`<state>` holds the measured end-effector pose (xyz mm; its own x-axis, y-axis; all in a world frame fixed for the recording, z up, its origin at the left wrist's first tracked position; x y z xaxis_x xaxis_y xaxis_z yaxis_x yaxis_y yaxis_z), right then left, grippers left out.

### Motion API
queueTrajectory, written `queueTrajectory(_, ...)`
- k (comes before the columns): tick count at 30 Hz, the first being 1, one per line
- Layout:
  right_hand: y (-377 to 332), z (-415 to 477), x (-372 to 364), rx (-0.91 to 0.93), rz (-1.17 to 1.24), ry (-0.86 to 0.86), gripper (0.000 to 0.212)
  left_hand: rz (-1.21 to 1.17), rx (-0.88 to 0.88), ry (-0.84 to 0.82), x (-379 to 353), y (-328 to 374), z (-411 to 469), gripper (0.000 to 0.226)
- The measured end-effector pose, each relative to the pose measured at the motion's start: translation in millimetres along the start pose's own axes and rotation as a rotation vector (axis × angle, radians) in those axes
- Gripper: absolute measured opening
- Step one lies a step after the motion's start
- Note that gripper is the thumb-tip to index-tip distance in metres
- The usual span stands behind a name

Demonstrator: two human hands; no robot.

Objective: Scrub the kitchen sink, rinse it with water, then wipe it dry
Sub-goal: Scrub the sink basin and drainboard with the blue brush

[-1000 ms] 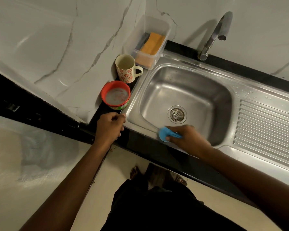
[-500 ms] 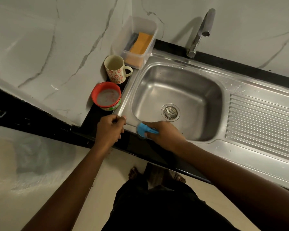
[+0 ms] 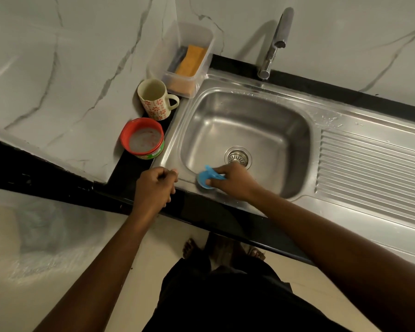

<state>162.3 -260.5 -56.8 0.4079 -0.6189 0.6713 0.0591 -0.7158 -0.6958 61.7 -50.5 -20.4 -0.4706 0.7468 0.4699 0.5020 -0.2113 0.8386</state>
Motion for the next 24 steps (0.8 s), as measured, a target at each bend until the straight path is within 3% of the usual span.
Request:
queueTrajectory(4, -22.3, 11.5, -20.2, 0.037, 0.030, -0.046, 0.039, 0.021, -0.015, -0.002, -5.2, 5.4, -1.8, 0.026)
queueTrajectory(13, 96.4, -63.9, 104.7, -0.172, -0.094, -0.092, 0.034, -0.033, -0.025, -0.037, -20.1, 13.2, -5.4, 0.029)
queueTrajectory(21, 24.8, -28.0, 28.4, -0.050, -0.030, -0.008, 0.040, 0.026, -0.052, -0.071, -37.3, 16.2, -13.5, 0.029)
queueTrajectory(24, 31.0, -46.3, 33.5, -0.025, -0.068, -0.023, 0.048, 0.022, -0.055, -0.066, -41.5, 18.5, -13.0, 0.029)
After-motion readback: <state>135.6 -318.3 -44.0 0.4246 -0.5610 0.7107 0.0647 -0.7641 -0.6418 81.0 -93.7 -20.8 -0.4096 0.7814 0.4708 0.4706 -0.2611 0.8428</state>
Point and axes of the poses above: each hand's wrist, its own z-axis towards the middle knuckle, its own x-axis out of the back of the hand, y = z × x, the point moved 6 cm from there along z, towards the middle knuckle, and after that the axes turned 14 degrees about y, right-handed, at the moved point
